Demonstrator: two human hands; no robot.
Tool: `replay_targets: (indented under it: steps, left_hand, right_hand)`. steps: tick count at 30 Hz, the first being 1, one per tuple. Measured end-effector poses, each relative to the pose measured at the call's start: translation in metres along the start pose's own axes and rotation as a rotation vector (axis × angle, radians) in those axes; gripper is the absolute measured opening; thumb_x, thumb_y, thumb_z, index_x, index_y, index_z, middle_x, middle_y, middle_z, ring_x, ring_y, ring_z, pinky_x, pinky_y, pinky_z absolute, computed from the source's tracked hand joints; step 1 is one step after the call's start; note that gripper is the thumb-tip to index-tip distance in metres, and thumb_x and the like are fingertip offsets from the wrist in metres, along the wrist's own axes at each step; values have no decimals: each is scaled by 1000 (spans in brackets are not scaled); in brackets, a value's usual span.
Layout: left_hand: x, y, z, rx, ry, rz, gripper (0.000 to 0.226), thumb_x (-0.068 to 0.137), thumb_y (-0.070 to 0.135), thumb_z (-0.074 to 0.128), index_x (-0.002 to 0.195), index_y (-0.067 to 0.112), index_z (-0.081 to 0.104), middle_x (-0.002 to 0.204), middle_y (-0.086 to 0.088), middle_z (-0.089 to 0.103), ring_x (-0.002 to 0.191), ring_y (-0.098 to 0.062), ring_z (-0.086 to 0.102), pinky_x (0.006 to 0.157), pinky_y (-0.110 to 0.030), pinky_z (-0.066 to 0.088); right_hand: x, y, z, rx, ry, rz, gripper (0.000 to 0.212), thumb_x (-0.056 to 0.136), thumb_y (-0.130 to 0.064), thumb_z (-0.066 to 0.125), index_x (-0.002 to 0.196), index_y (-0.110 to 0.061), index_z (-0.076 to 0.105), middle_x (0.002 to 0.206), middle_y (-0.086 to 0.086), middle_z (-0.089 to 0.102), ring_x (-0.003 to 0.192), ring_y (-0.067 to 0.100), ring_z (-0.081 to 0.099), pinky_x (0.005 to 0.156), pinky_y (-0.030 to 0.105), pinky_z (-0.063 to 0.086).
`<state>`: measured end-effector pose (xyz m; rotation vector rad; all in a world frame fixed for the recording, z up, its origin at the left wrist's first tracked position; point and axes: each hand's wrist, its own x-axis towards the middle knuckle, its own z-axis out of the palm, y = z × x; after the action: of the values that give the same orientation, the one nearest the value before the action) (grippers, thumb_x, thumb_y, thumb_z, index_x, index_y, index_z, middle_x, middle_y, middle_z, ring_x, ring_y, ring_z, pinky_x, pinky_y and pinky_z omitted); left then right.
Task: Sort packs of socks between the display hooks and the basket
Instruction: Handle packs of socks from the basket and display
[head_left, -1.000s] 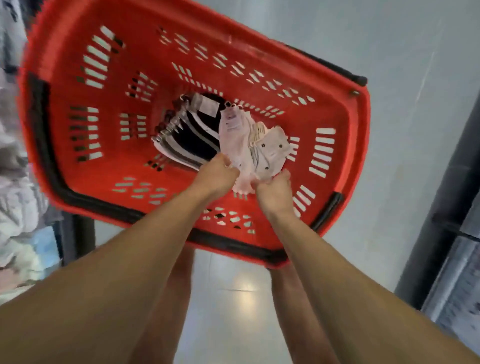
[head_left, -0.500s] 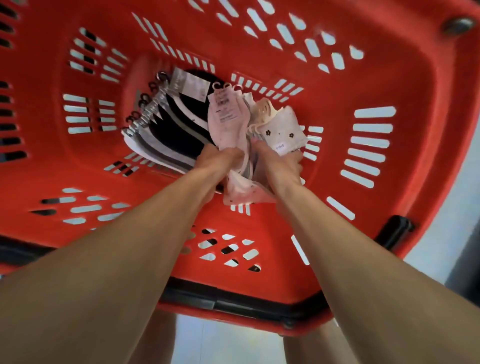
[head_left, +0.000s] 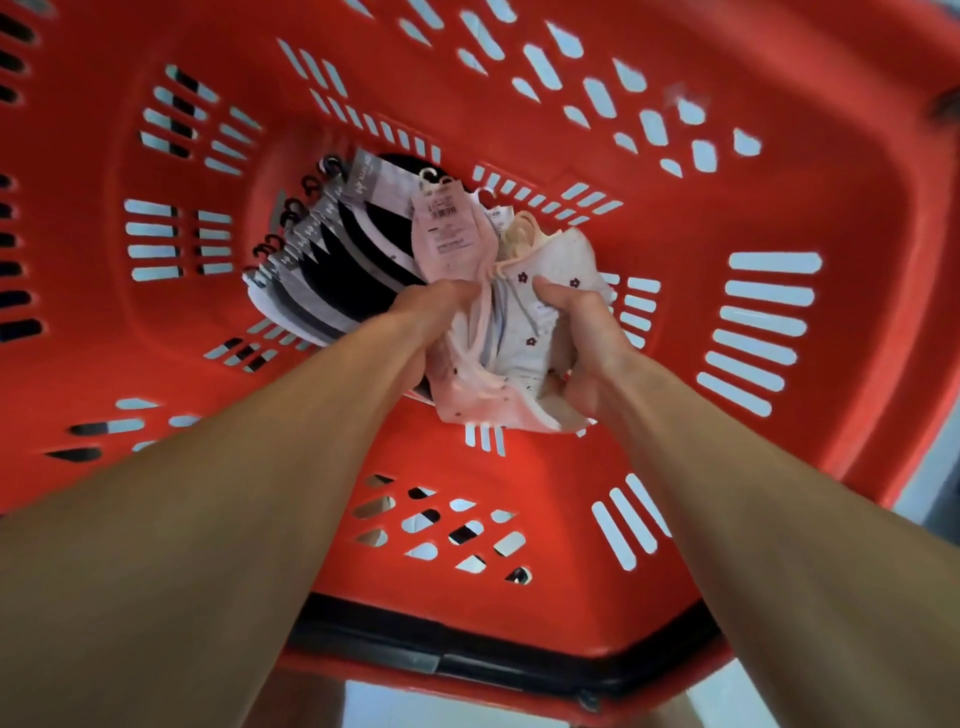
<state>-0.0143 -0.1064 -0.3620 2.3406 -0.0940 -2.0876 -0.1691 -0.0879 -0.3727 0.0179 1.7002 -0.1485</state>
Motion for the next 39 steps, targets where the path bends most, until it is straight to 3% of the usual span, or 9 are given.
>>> replay_targets:
  steps: [4, 7, 10, 14, 19, 22, 28, 35, 39]
  left_hand:
    - [-1, -3, 1, -43, -40, -25, 47, 85, 38, 67, 124, 12, 63, 111, -14, 71, 95, -34, 70, 87, -49, 57]
    - [-5, -11, -5, -111, -67, -24, 30, 88, 25, 65, 114, 8, 66, 110, -18, 71, 90, -34, 69, 81, -46, 58]
    - [-15, -15, -16, -204, -121, -29, 16, 88, 9, 62, 102, 7, 68, 116, -21, 71, 105, -37, 68, 99, -55, 52]
    - [-39, -13, -34, -305, -244, -28, 39, 88, 1, 55, 126, 2, 64, 122, -20, 70, 114, -35, 67, 104, -51, 48]
    - [-86, -7, -59, -364, -353, 70, 45, 87, 4, 59, 132, -1, 59, 131, -23, 63, 123, -39, 60, 107, -52, 45]
    - [-123, -4, -75, -433, -417, 88, 48, 80, 17, 68, 125, 1, 66, 126, -21, 67, 119, -38, 63, 108, -52, 45]
    - [-211, -10, -112, -628, -548, 110, 37, 65, 17, 77, 99, 5, 78, 95, -18, 74, 82, -31, 73, 85, -46, 59]
    - [-354, -20, -144, -793, -291, 552, 26, 79, 21, 72, 103, 14, 78, 99, -14, 77, 86, -25, 74, 77, -39, 61]
    - [-466, -24, -170, -996, -6, 749, 15, 83, 13, 72, 95, 17, 78, 93, -7, 79, 80, -18, 76, 73, -33, 62]
  right_hand:
    - [-5, -6, 1, 45, -114, 34, 52, 85, -33, 64, 35, -19, 63, 42, -3, 60, 34, 10, 61, 38, 20, 47]
    - [-17, -8, 1, 24, -100, -9, 12, 78, -32, 72, 80, -20, 72, 64, -1, 75, 61, 18, 74, 56, 35, 59]
    - [-31, -7, -2, -22, -98, -41, 41, 67, -33, 79, 104, -17, 71, 86, 2, 79, 83, 25, 76, 88, 52, 56]
    - [-58, -6, -3, -37, -61, -112, 84, 50, -44, 86, 126, -16, 62, 107, 2, 76, 100, 25, 73, 95, 53, 54]
    - [-112, -8, -10, -40, -125, -296, 74, 56, -44, 88, 121, -16, 67, 106, 3, 77, 97, 24, 75, 86, 48, 58]
    - [-154, -16, -9, -34, -163, -347, 102, 44, -52, 93, 131, -13, 57, 120, 6, 71, 108, 27, 70, 96, 51, 52]
    - [-248, -37, -3, -84, -488, -501, 63, 74, -38, 80, 130, -15, 63, 126, 13, 69, 116, 34, 66, 97, 48, 54]
    - [-393, -59, 24, -115, -558, -785, 38, 80, -26, 70, 118, -22, 71, 118, 10, 73, 112, 32, 68, 96, 54, 52]
    - [-508, -68, 45, -30, -680, -932, 38, 76, -20, 68, 112, -27, 73, 113, 2, 74, 110, 25, 69, 89, 40, 56]
